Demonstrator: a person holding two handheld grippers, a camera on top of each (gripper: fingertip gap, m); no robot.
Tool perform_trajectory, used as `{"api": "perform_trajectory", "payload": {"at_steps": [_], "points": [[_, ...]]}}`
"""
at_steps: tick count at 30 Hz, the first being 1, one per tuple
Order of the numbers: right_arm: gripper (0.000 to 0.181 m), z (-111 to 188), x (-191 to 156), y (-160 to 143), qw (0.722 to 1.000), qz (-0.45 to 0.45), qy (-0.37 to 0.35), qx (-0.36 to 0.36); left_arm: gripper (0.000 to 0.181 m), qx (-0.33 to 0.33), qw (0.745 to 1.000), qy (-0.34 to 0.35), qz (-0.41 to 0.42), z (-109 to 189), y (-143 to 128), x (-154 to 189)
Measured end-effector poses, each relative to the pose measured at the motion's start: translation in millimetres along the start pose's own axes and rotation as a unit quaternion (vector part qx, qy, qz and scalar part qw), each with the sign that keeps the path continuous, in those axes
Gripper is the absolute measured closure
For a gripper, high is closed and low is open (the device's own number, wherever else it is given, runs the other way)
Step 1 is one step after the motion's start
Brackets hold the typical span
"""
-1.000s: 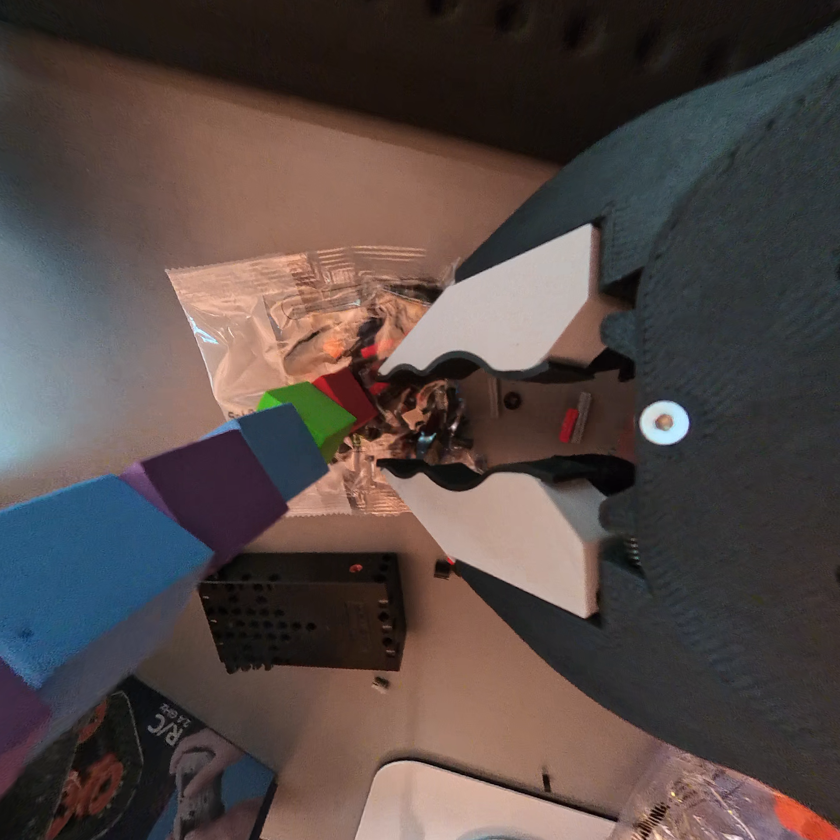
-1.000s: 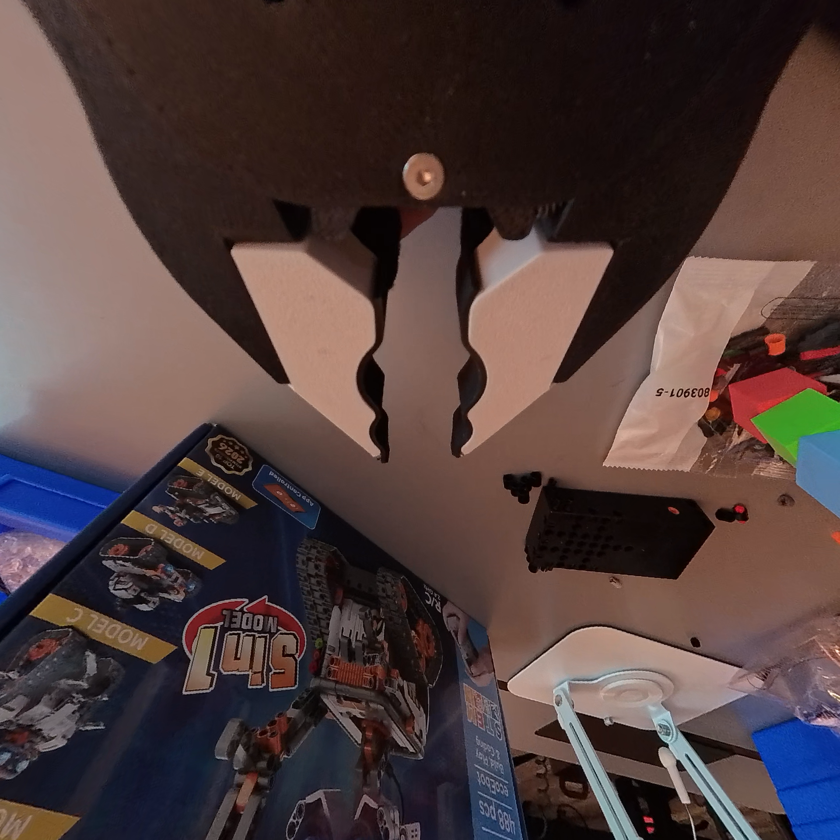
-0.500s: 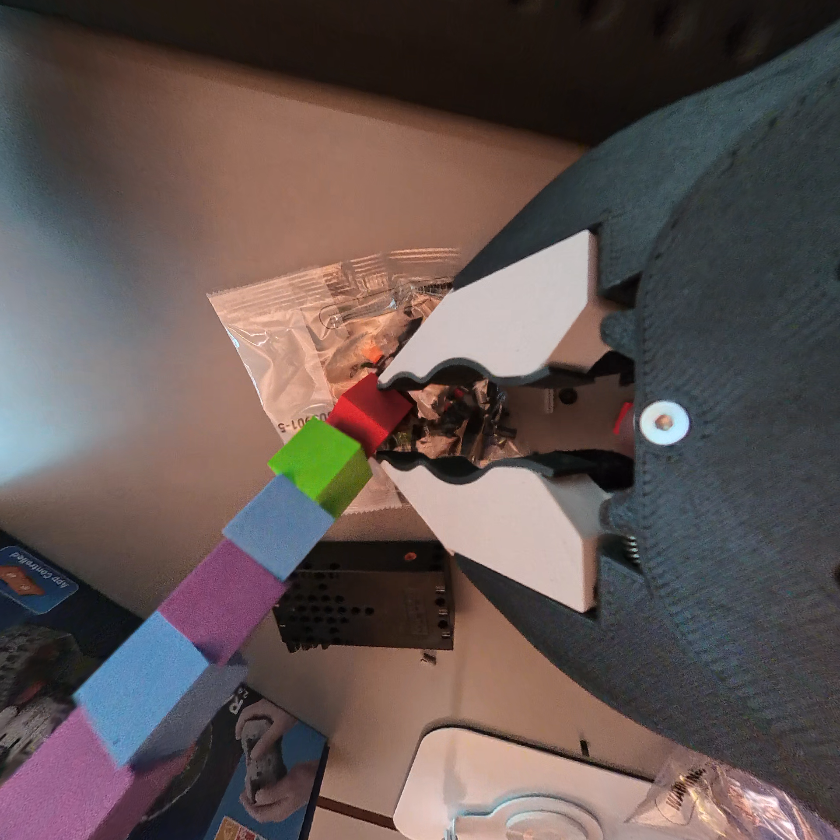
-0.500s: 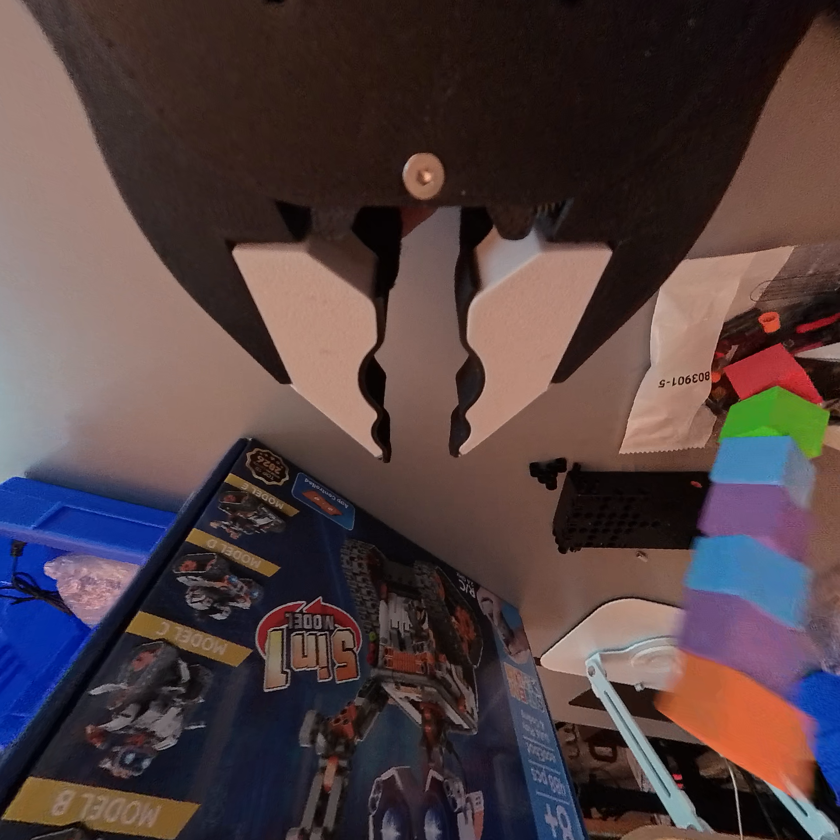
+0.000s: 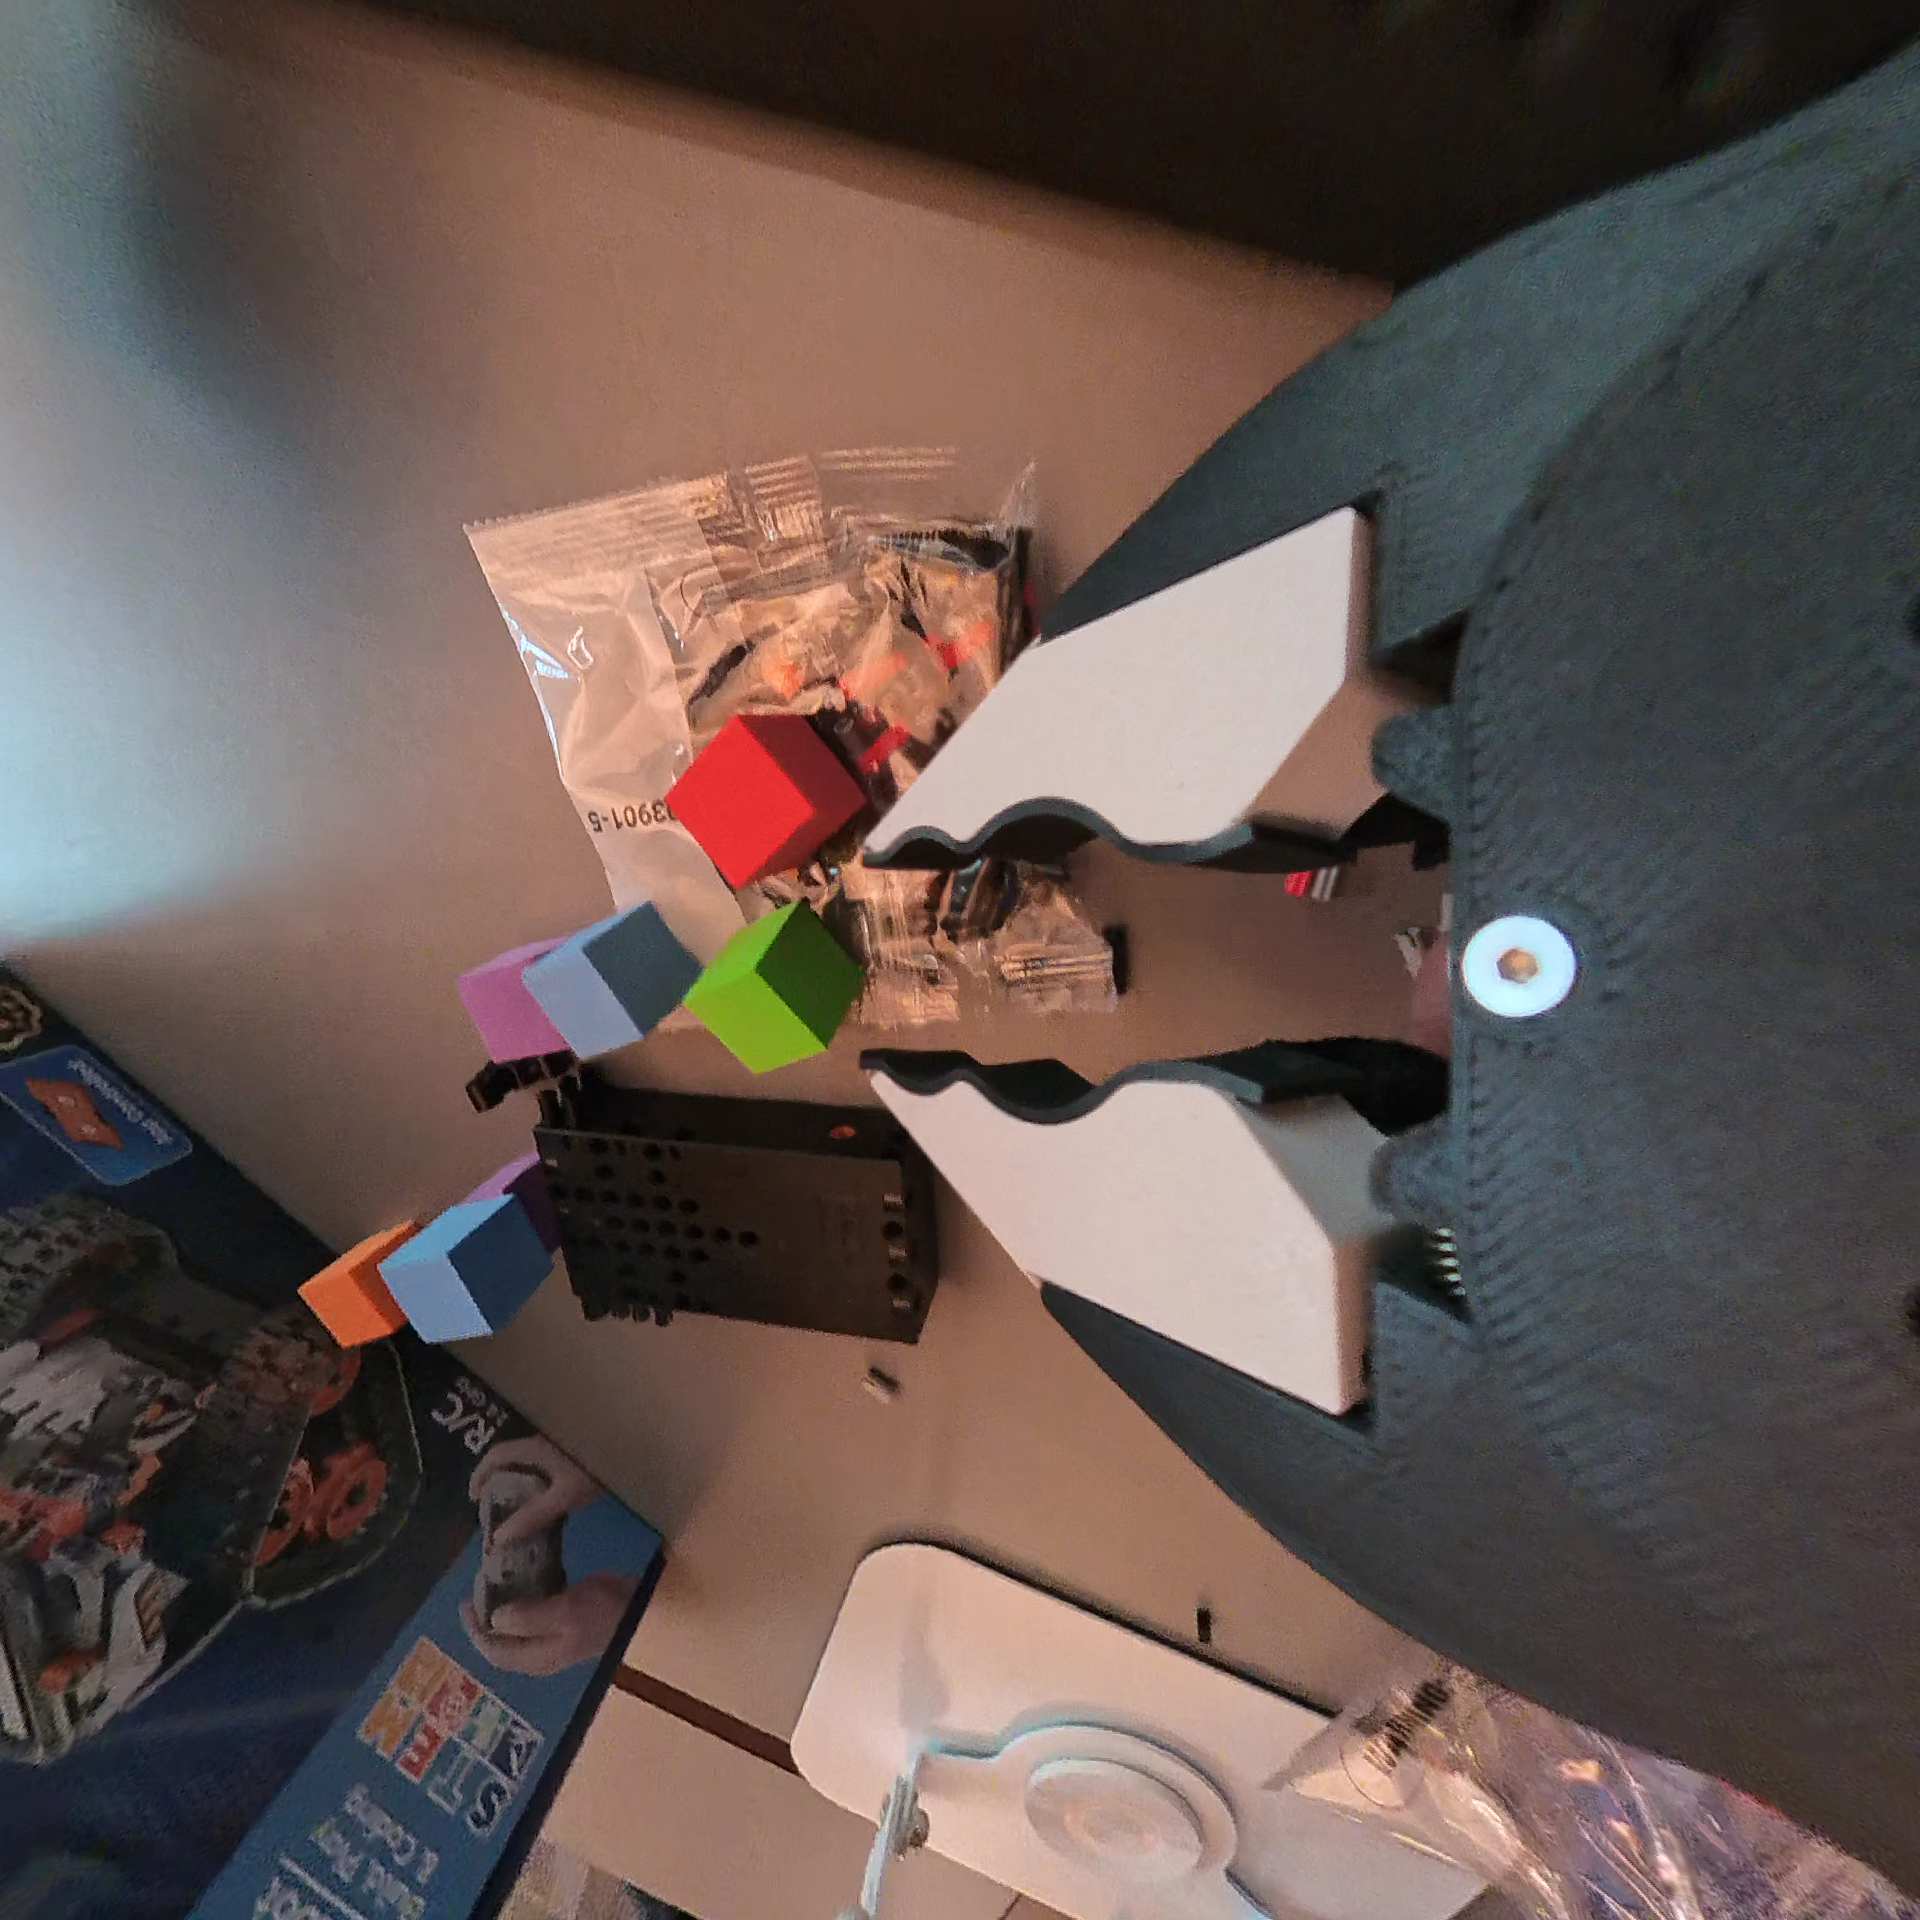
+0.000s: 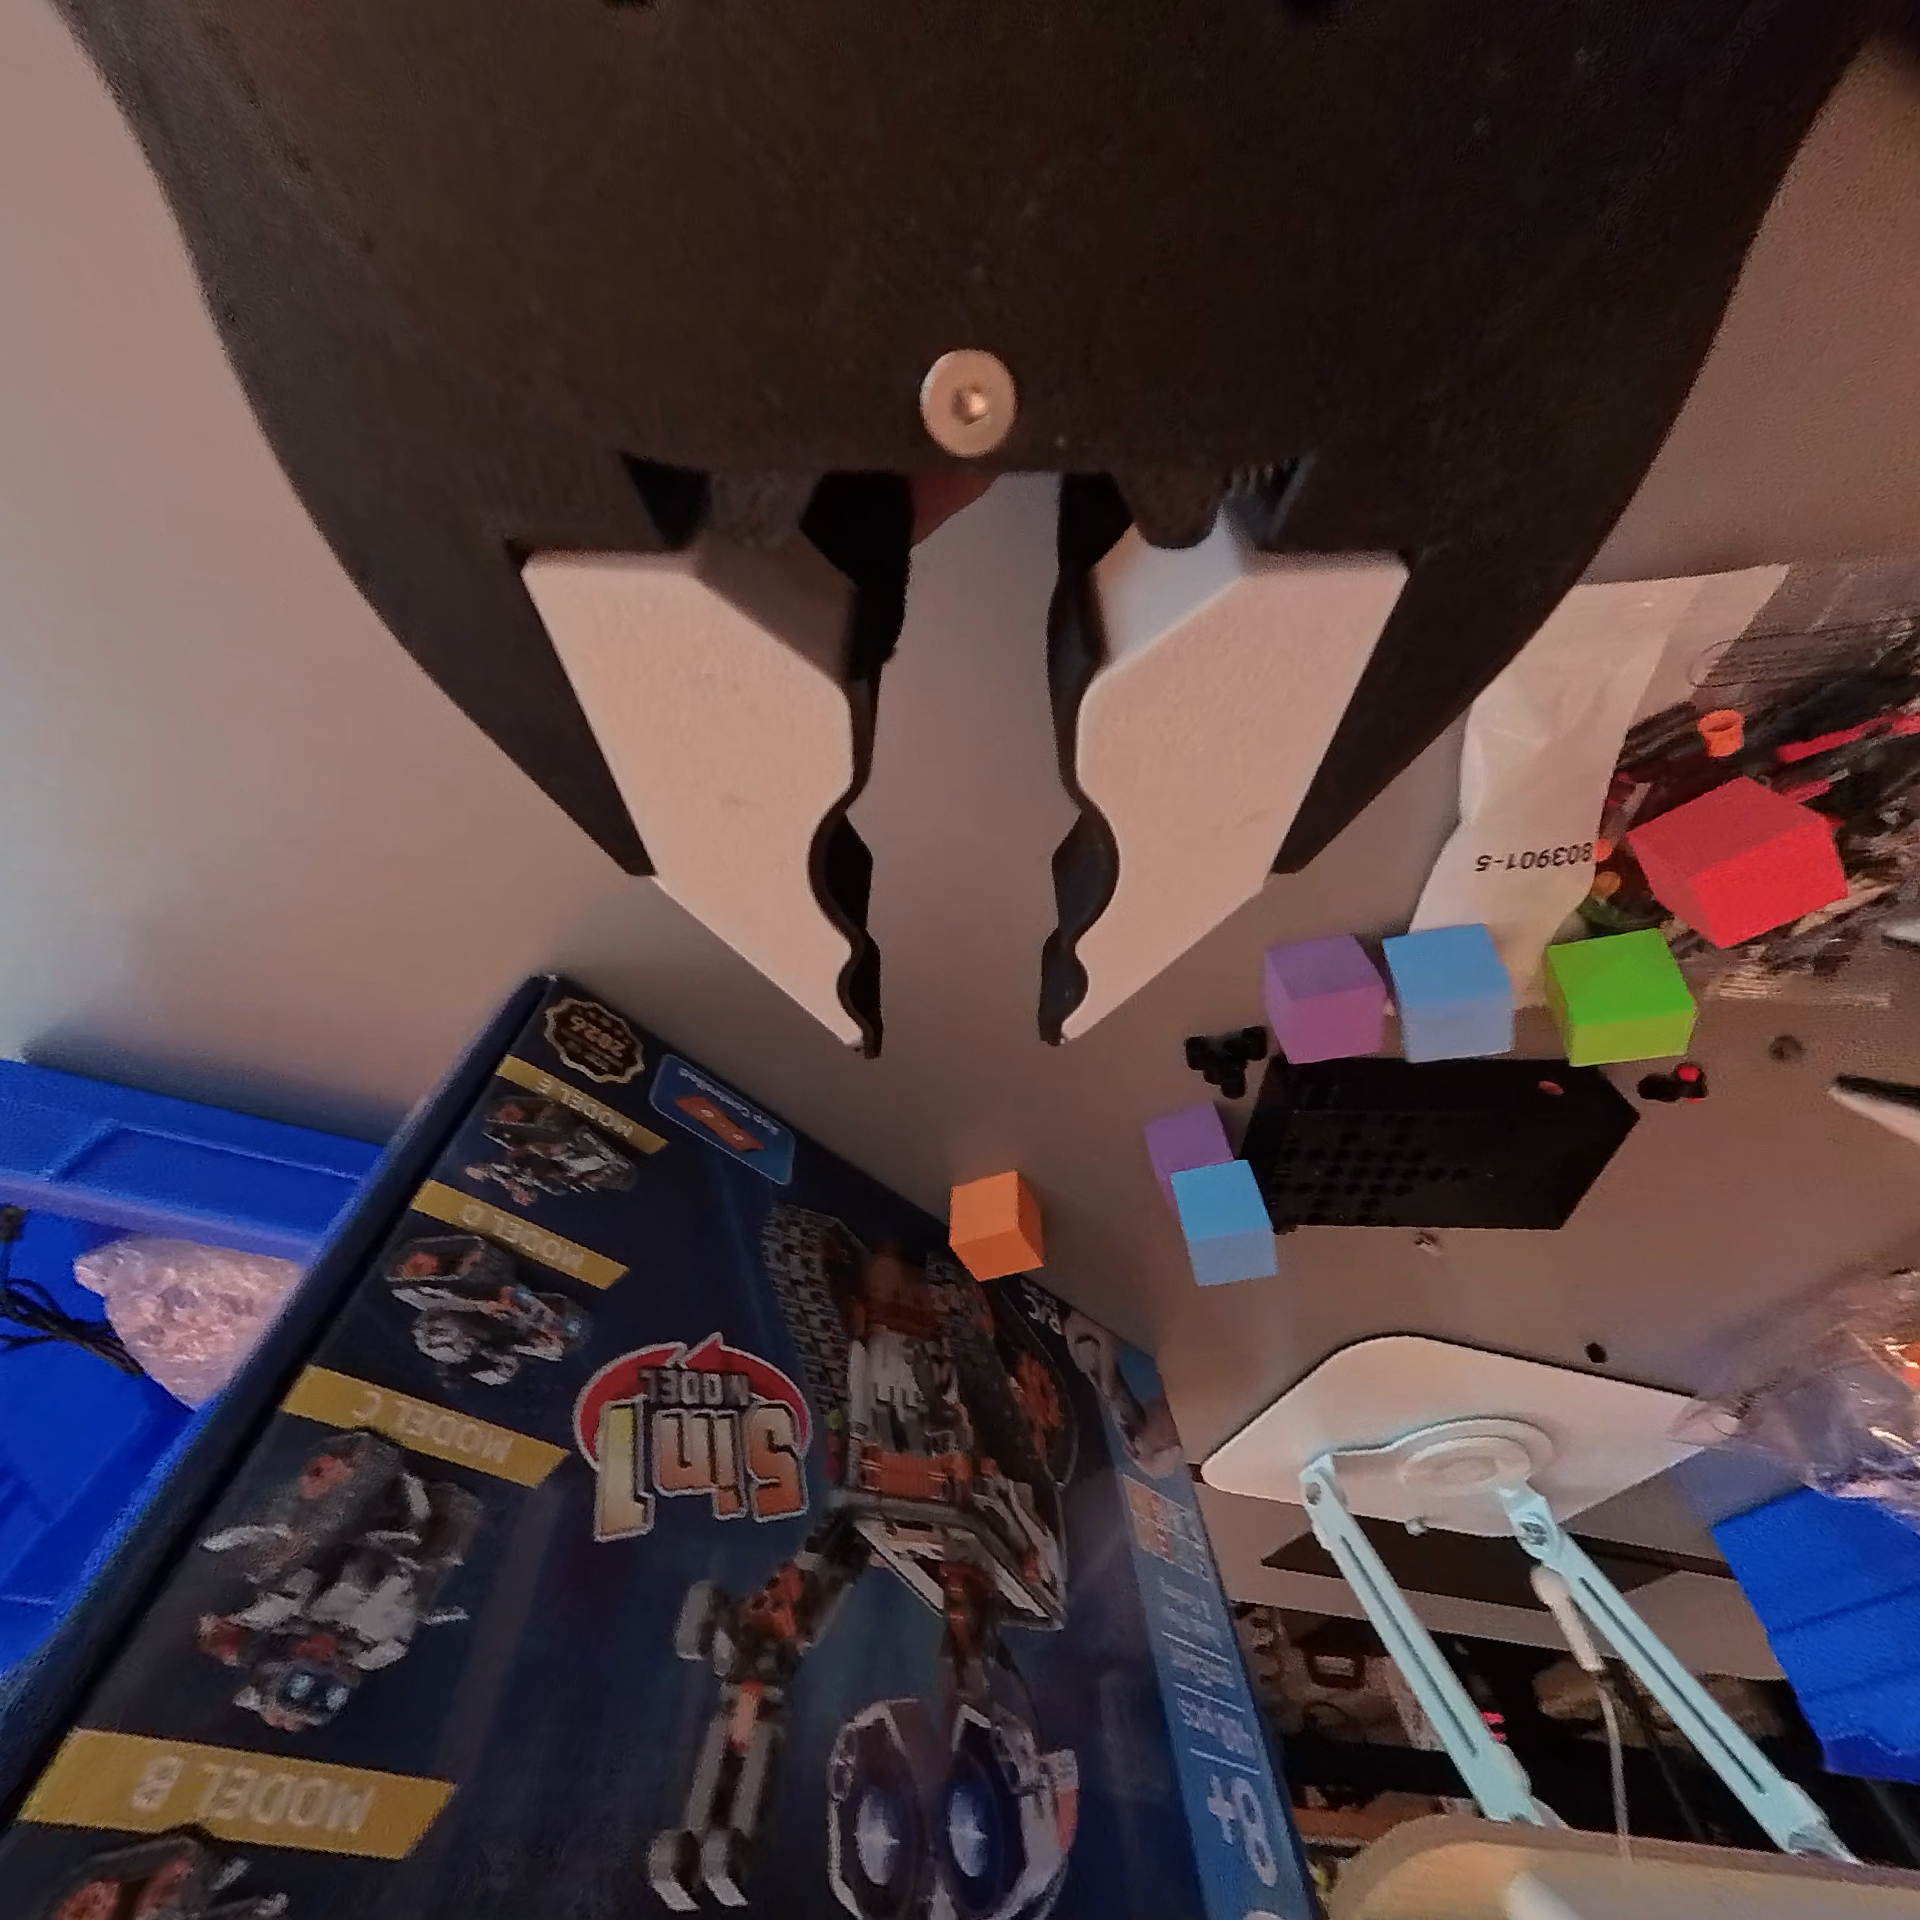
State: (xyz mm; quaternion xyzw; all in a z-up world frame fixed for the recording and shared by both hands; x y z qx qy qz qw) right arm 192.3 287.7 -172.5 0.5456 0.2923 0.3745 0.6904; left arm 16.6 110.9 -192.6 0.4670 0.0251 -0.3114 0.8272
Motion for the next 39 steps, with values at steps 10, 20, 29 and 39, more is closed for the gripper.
{"api": "perform_trajectory", "payload": {"at_steps": [10, 20, 29, 39], "points": [[0.132, -30.3, -76.9, -4.8, 0.969, 0.131, 0.165, -0.126, 0.137, 0.007, 0.999, -0.013, 0.028, -7.3, -5.1, -6.3], [0.139, -52.6, -99.7, -15.0, 0.943, 0.173, 0.238, -0.154, 0.13, 0.001, 0.999, -0.039, 0.018, -19.8, -1.0, 19.9], [0.138, -49.8, -130.8, -15.3, 0.918, 0.228, 0.297, -0.135, 0.136, -0.003, 0.999, -0.042, 0.034, -23.3, -4.2, 21.0], [0.152, -66.9, -160.5, -21.9, 0.9, 0.21, 0.333, -0.187, 0.138, -0.017, 0.998, -0.051, 0.043, -16.8, -14.9, 17.6]]}}
Point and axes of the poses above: each gripper's, where its closed fingertips meet, z back along the fingers, y out of its top, x = y × z across the jaws, the point moved 5 cm from there along z, back along the fingers, and after that the axes turned 7 degrees about x, right-handed, at the moved point
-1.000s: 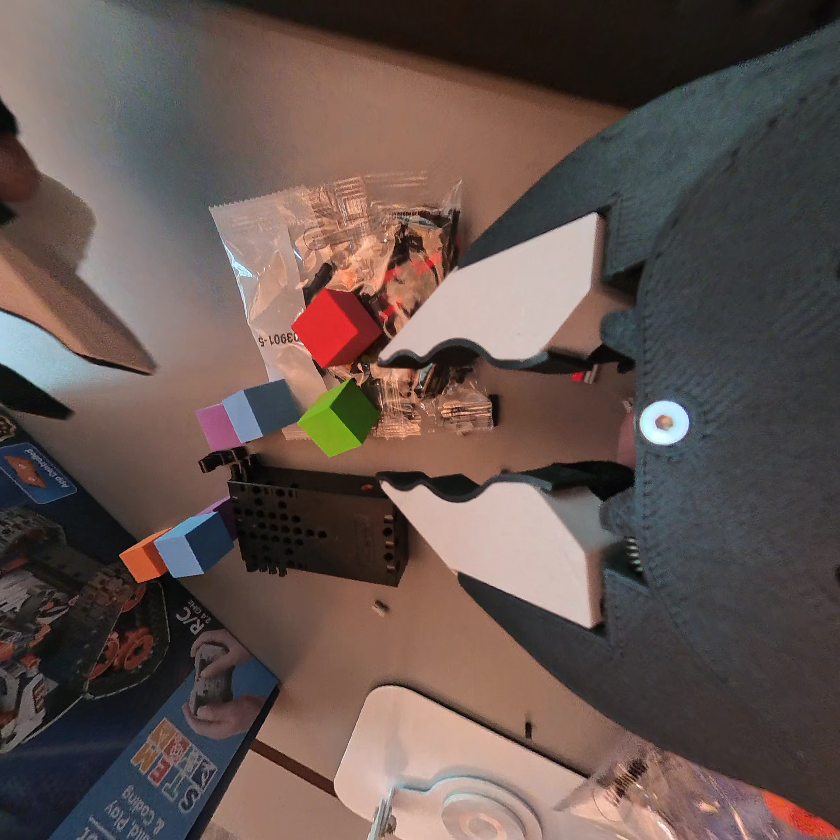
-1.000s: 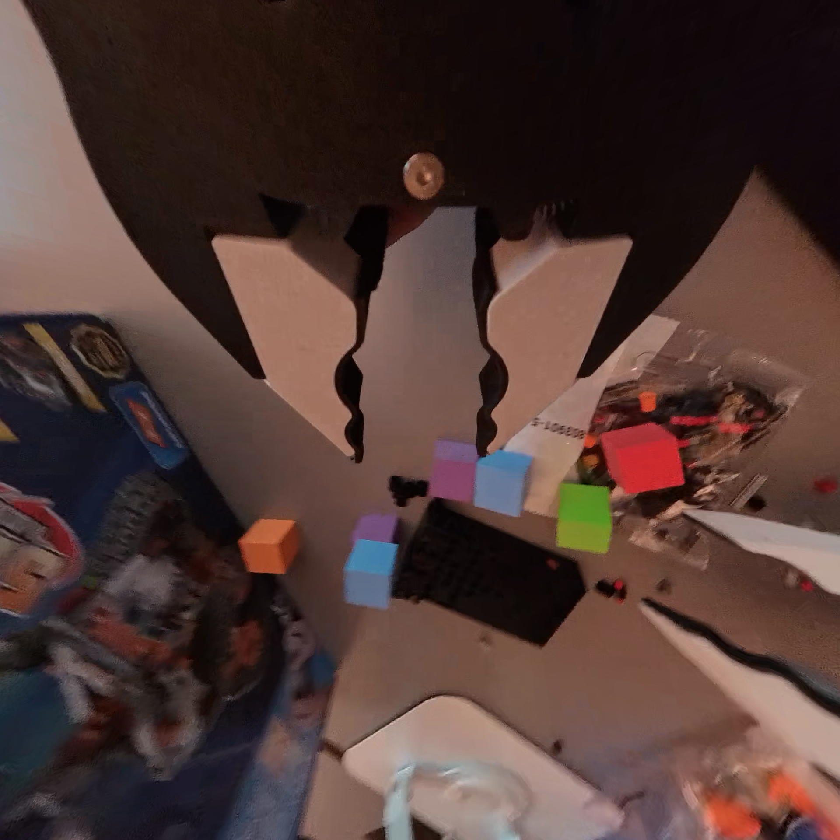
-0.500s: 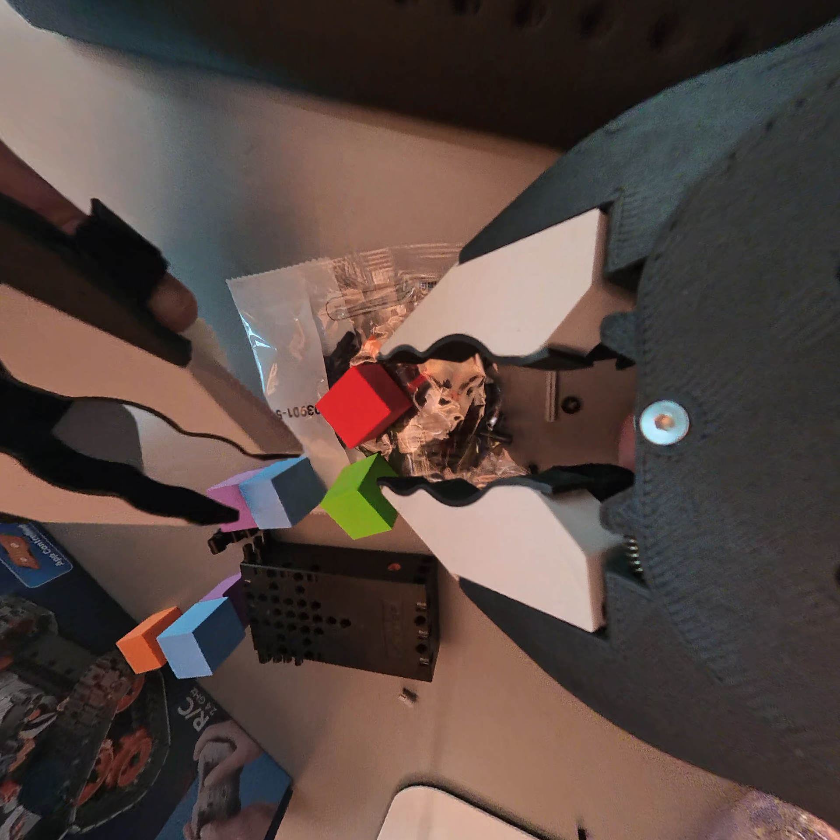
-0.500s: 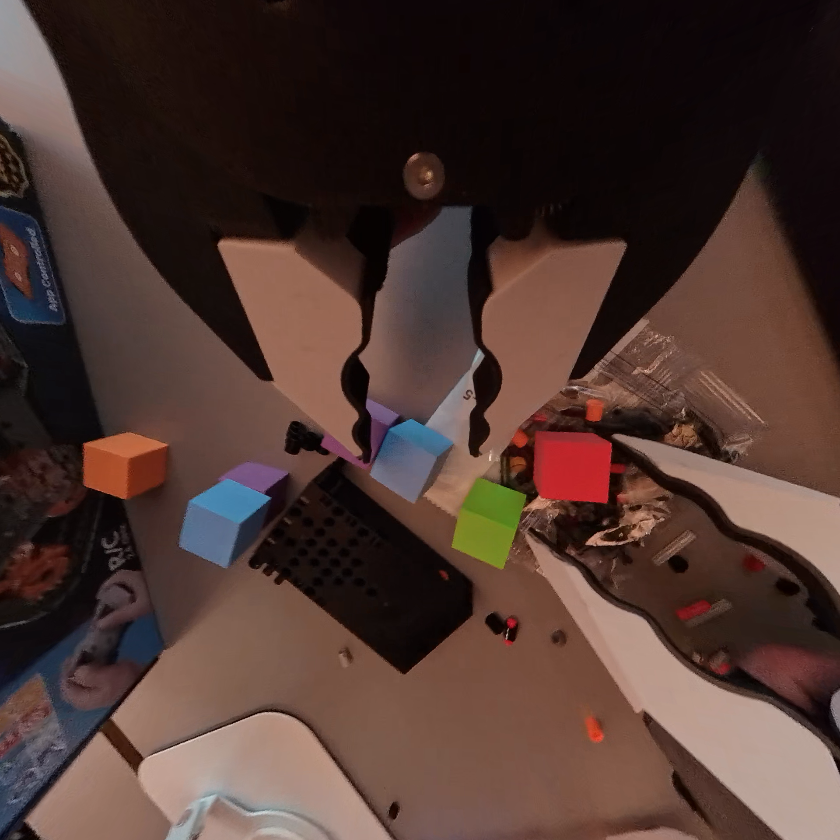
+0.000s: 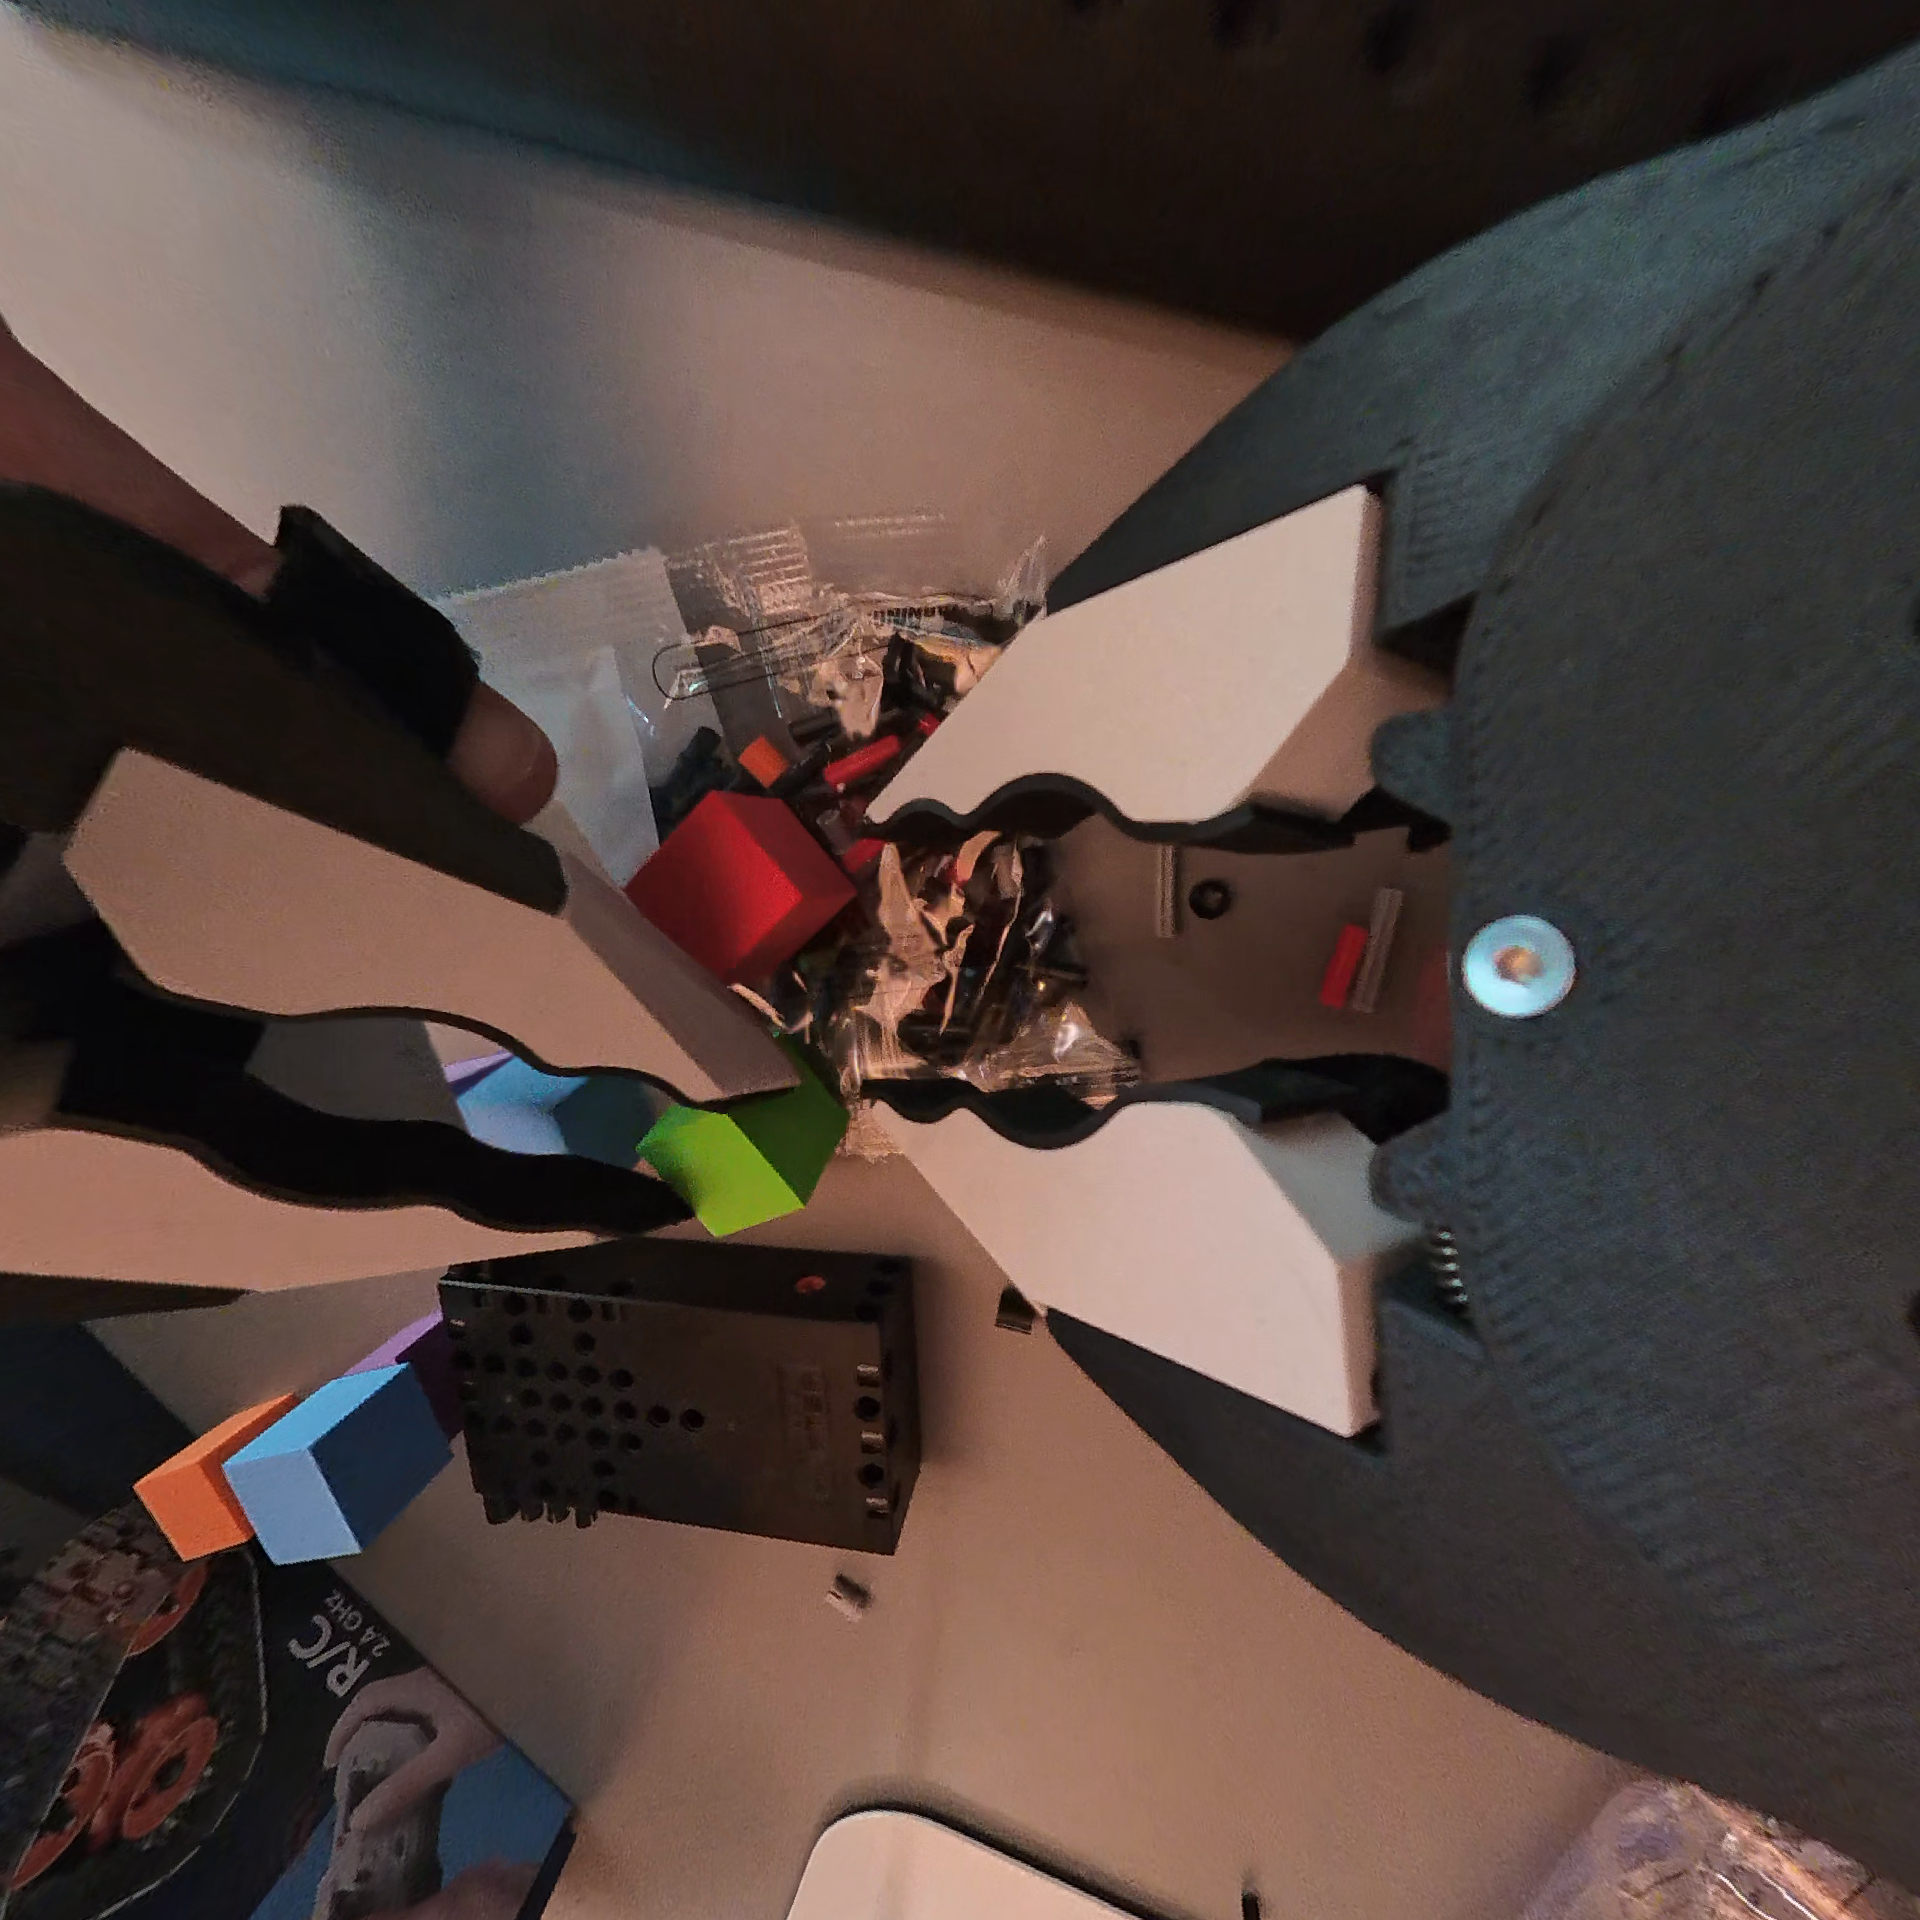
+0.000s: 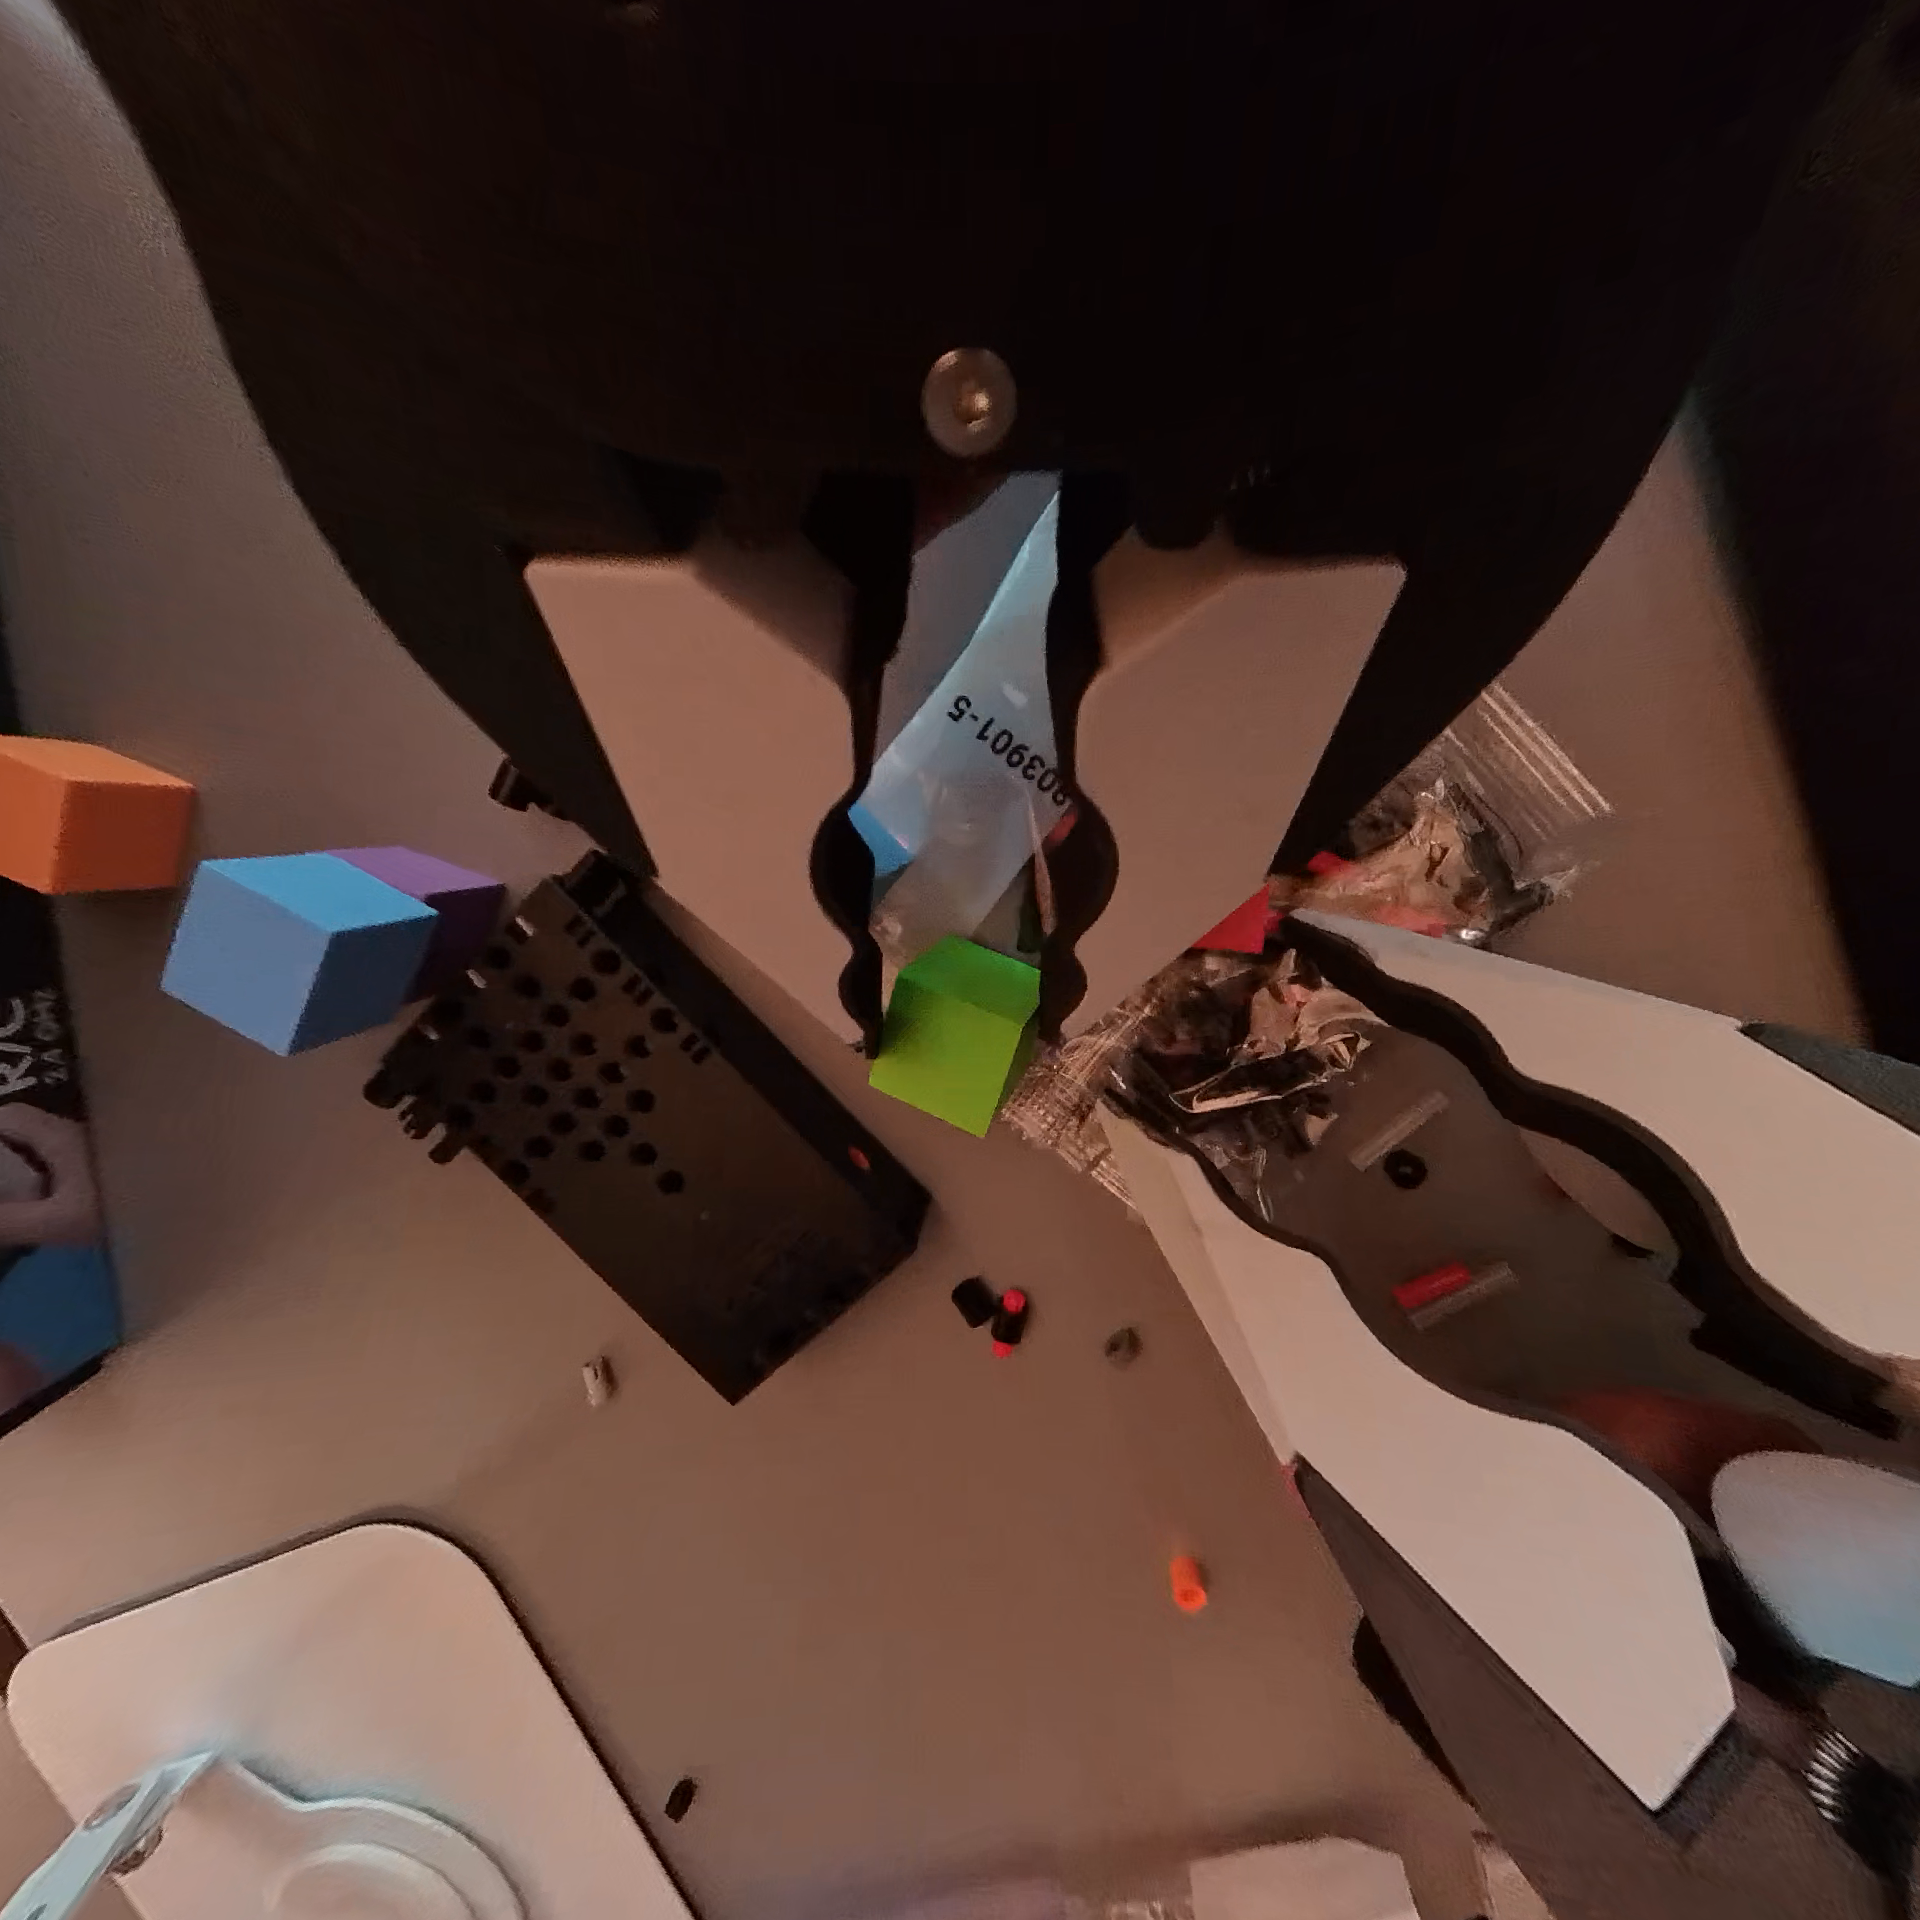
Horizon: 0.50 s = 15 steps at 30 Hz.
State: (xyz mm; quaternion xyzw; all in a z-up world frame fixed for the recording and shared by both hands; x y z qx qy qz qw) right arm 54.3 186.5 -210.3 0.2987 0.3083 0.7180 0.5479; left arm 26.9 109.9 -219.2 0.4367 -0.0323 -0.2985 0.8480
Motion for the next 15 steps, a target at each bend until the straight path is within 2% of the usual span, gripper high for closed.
{"api": "perform_trajectory", "payload": {"at_steps": [3, 7, 10, 15], "points": [[0.153, 6.9, 2.8, 3.6, 1.0, -0.011, -0.008, 0.026, 0.14, -0.003, 1.0, -0.001, -0.001, 0.1, -1.1, -0.1], [0.153, 34.4, -1.0, 16.5, 0.995, -0.025, 0.003, 0.091, 0.142, -0.008, 1.0, 0.003, 0.002, 3.0, -4.0, -4.7], [0.153, 50.3, -10.5, 15.6, 0.995, -0.003, 0.003, 0.099, 0.141, -0.007, 1.0, 0.005, 0.01, 5.8, -5.9, -7.9], [0.153, 55.9, -27.6, 5.8, 0.996, 0.032, -0.005, 0.081, 0.137, 0.03, 0.999, -0.027, 0.02, 9.8, 5.3, 1.4]]}}
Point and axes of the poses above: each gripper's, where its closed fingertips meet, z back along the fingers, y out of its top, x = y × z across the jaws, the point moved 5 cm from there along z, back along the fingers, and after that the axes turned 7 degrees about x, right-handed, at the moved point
